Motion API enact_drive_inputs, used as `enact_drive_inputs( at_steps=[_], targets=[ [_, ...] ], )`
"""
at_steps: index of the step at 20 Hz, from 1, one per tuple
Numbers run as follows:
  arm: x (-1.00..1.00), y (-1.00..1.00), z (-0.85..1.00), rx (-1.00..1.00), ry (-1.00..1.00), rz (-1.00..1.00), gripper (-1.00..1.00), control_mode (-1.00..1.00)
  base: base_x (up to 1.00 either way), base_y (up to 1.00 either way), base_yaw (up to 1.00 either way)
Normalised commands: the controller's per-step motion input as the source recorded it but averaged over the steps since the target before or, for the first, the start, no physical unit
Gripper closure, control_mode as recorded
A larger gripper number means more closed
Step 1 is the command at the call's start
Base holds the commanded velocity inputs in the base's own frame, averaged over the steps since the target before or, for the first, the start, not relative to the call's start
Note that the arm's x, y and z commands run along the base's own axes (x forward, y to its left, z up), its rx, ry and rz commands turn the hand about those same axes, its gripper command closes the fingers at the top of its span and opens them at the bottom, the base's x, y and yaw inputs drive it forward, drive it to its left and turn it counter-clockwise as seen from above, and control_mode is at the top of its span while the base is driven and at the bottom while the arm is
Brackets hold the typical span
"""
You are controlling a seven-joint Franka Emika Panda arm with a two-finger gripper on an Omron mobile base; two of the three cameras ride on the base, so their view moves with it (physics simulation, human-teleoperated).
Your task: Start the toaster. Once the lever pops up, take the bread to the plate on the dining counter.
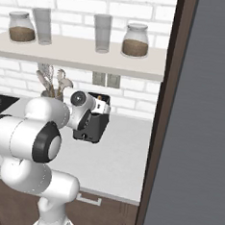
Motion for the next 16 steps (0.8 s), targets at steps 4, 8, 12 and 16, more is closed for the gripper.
enact_drive_inputs(
  at_steps=[4, 8, 12, 16],
  targets=[
    [0.0, 0.0, 0.0, 0.0, 0.0, 0.0, -1.0, -1.0, 0.0, 0.0, 0.0],
    [0.0, 0.0, 0.0, 0.0, 0.0, 0.0, -1.0, -1.0, 0.0, 0.0, 0.0],
    [0.0, 0.0, 0.0, 0.0, 0.0, 0.0, -1.0, -1.0, 0.0, 0.0, 0.0],
    [0.0, 0.0, 0.0, 0.0, 0.0, 0.0, -1.0, -1.0, 0.0, 0.0, 0.0]
  ],
)
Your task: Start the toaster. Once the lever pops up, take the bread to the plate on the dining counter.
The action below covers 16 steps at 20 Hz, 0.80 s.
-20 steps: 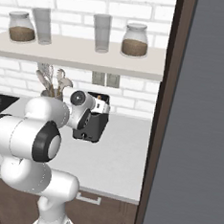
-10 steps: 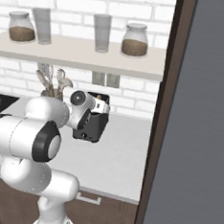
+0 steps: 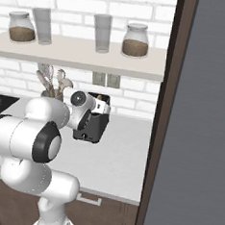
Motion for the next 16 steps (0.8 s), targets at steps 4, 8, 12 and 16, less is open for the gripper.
enact_drive_inputs(
  at_steps=[4, 8, 12, 16],
  targets=[
    [0.0, 0.0, 0.0, 0.0, 0.0, 0.0, -1.0, -1.0, 0.0, 0.0, 0.0],
    [0.0, 0.0, 0.0, 0.0, 0.0, 0.0, -1.0, -1.0, 0.0, 0.0, 0.0],
    [0.0, 0.0, 0.0, 0.0, 0.0, 0.0, -1.0, -1.0, 0.0, 0.0, 0.0],
    [0.0, 0.0, 0.0, 0.0, 0.0, 0.0, -1.0, -1.0, 0.0, 0.0, 0.0]
  ],
)
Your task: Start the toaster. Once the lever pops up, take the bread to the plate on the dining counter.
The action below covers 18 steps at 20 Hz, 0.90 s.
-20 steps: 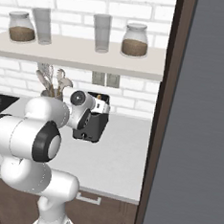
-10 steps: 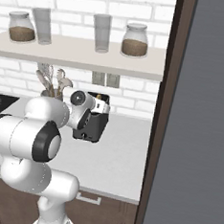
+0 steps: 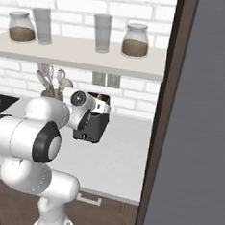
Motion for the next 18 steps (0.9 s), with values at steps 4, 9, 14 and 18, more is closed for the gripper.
enact_drive_inputs(
  at_steps=[4, 9, 14, 18],
  targets=[
    [0.0, 0.0, 0.0, 0.0, 0.0, 0.0, -1.0, -1.0, 0.0, 0.0, 0.0],
    [0.0, 0.0, 0.0, 0.0, 0.0, 0.0, -1.0, -1.0, 0.0, 0.0, 0.0],
    [0.0, 0.0, 0.0, 0.0, 0.0, 0.0, -1.0, -1.0, 0.0, 0.0, 0.0],
    [0.0, 0.0, 0.0, 0.0, 0.0, 0.0, -1.0, -1.0, 0.0, 0.0, 0.0]
  ],
)
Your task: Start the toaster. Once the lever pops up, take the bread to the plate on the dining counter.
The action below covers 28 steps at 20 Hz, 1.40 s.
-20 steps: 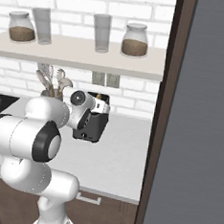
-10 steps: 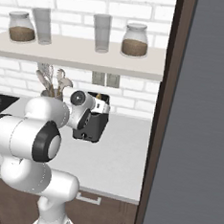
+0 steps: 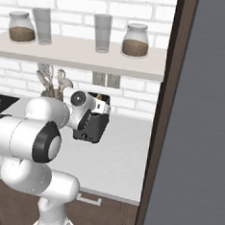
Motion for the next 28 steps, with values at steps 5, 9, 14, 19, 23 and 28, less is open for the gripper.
enact_drive_inputs(
  at_steps=[5, 9, 14, 19, 23, 28],
  targets=[
    [0.0, 0.0, 0.0, 0.0, 0.0, 0.0, -1.0, -1.0, 0.0, 0.0, 0.0],
    [0.0, 0.0, 0.0, 0.0, 0.0, 0.0, -1.0, -1.0, 0.0, 0.0, 0.0],
    [0.01, 0.05, 0.0, 0.0, 0.0, 0.0, -1.0, -1.0, 0.0, 0.0, 0.0],
    [0.12, 0.09, 0.0, 0.0, 0.0, 0.0, -1.0, -1.0, 0.0, 0.0, 0.0],
    [0.17, 0.02, 0.0, 0.0, 0.0, 0.0, -1.0, -1.0, 0.0, 0.0, 0.0],
    [0.12, 0.0, 0.0, 0.0, 0.0, 0.0, -1.0, -1.0, 0.0, 0.0, 0.0]
  ],
)
